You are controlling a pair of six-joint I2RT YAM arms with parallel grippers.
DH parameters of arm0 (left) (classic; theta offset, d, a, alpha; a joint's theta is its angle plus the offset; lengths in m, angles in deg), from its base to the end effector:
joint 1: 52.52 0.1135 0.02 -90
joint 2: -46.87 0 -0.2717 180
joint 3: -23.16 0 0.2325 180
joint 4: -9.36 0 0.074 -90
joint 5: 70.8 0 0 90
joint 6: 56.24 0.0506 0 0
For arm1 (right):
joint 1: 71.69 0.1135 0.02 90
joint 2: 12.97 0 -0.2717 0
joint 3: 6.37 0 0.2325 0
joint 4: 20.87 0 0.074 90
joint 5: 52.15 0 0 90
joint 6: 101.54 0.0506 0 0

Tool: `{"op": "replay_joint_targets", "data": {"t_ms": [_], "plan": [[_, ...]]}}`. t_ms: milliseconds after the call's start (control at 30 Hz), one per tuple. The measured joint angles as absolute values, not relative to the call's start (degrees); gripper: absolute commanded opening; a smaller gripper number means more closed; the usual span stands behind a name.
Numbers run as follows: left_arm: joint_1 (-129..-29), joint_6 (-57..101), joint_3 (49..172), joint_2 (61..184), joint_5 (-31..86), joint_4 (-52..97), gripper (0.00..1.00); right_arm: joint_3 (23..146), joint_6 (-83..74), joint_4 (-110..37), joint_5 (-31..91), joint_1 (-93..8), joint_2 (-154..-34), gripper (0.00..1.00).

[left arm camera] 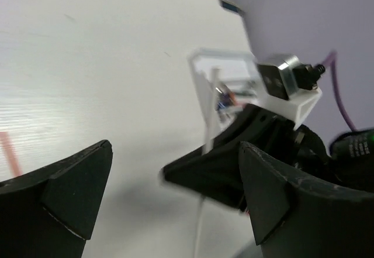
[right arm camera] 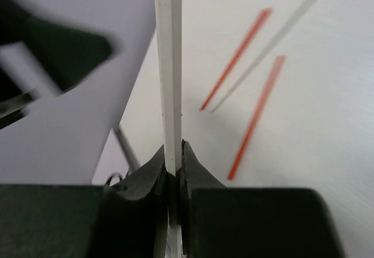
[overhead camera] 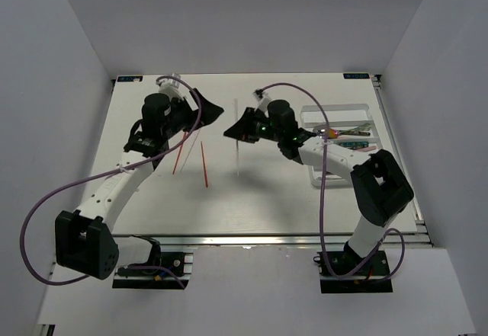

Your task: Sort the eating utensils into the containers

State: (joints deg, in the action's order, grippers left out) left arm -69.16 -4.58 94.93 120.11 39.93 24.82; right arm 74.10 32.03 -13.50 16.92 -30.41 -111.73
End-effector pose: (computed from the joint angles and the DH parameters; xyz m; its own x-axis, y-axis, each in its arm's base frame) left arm 0.2729 -0.1002 0.3324 -0.5862 -0.4303 -0.6864 0.2915 0.6785 -0.6743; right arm 0.2896 0.2783 0.2861 -0.7095 0.2337 -0.6648 -0.5393 0.4270 0.7258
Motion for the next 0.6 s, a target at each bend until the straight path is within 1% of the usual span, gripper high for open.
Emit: {"op": "replay_joint_targets", "data": {"t_ms": [100, 200, 267, 333, 400, 533, 600], "plan": [[-69.2, -3.3, 98.3, 116.9, 26.4, 32.8, 0.98, 73.2, 38.5, -16.4, 22.7, -37.4, -111.5, 0.00], [-69.1, -3.7, 98.2, 109.8, 12.8, 38.9, 0.98, 70.0, 45.7, -21.0, 34.2, -47.8, -110.7, 0.00], [-68.9, -3.6, 95.9, 104.6, 7.4, 40.0, 0.98, 69.5, 51.1, -25.4, 42.5, -55.0, -110.7, 0.00], [-68.9, -2.3, 93.0, 101.0, 4.8, 40.8, 0.98, 70.3, 56.0, -28.8, 47.9, -60.6, -111.3, 0.00], [-68.9, -0.9, 90.7, 100.0, 4.1, 41.2, 0.98, 74.0, 60.1, -32.9, 51.6, -64.8, -114.0, 0.00], [-68.9, 1.0, 86.5, 104.3, 5.8, 41.5, 0.97, 85.9, 65.8, -39.4, 57.7, -68.5, -123.1, 0.00], [-68.8, 1.8, 84.0, 106.6, 9.9, 41.7, 0.97, 89.7, 67.7, -40.7, 59.9, -68.8, -126.6, 0.00]]}}
